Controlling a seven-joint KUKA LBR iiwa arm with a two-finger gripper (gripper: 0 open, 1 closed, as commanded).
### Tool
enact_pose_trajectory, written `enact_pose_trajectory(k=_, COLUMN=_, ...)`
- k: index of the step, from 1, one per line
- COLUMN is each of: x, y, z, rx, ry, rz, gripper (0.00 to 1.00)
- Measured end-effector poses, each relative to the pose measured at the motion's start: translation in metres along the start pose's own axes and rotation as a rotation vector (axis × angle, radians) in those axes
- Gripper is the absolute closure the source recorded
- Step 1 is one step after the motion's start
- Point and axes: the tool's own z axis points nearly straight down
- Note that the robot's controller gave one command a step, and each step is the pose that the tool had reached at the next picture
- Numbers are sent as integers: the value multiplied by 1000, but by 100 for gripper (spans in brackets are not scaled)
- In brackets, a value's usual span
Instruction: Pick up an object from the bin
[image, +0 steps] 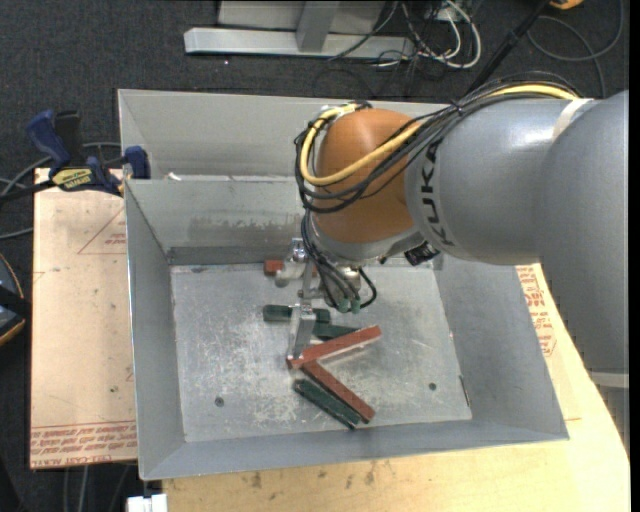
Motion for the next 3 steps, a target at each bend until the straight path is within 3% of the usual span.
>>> enact_pose_trajectory(k=1, x=-54, y=-9, z=75, rx=-4, ry=-22, rz=-134, gripper=100)
enact_pose_trajectory(k=2, x=-54, y=-9, z=75, rx=-4, ry=-22, rz=-134, gripper=100)
enact_pose_trajectory(k=3, x=-40, y=1, z=75, rx=0, ry=-24, rz=-63, gripper=100)
